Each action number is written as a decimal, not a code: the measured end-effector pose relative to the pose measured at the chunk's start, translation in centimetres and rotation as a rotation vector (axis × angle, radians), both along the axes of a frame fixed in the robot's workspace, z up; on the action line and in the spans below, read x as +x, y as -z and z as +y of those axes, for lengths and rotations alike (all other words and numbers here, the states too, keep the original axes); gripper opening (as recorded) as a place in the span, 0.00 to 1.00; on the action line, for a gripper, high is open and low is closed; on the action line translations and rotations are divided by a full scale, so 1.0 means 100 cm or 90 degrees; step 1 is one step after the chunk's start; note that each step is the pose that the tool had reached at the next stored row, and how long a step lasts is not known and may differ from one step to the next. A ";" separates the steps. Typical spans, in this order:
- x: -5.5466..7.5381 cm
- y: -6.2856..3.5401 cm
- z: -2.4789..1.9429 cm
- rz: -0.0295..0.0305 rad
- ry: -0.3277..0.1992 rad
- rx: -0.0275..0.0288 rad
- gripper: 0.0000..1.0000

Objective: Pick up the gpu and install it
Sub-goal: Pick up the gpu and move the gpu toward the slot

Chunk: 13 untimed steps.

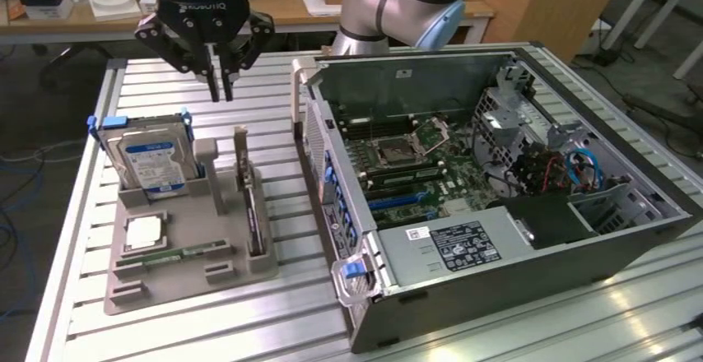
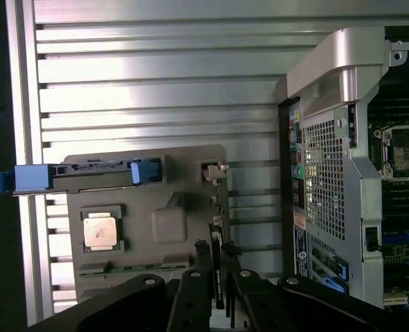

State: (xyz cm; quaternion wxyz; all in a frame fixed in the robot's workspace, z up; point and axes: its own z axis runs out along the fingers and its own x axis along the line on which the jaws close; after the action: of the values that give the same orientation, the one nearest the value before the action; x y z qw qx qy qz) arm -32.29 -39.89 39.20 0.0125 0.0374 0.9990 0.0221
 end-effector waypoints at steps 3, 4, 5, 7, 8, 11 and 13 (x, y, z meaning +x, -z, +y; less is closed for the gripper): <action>0.000 0.0000 0.0000 0.0000 0.000 0.0000 0.29; 0.000 0.0000 0.0000 0.0000 0.000 0.0000 0.29; 0.000 0.0000 0.0000 0.0000 0.000 0.0000 0.35; 0.000 0.0000 0.0000 0.0000 0.000 0.0000 0.47; 0.000 0.0000 0.0000 0.0000 0.000 0.0000 0.53; 0.000 0.0003 -0.0001 0.0002 -0.012 -0.0022 0.59; 0.000 0.0005 0.0000 0.0005 -0.032 -0.0035 0.59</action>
State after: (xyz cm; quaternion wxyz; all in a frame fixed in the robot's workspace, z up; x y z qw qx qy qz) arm -32.29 -39.89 39.15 0.0117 0.0125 0.9997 0.0196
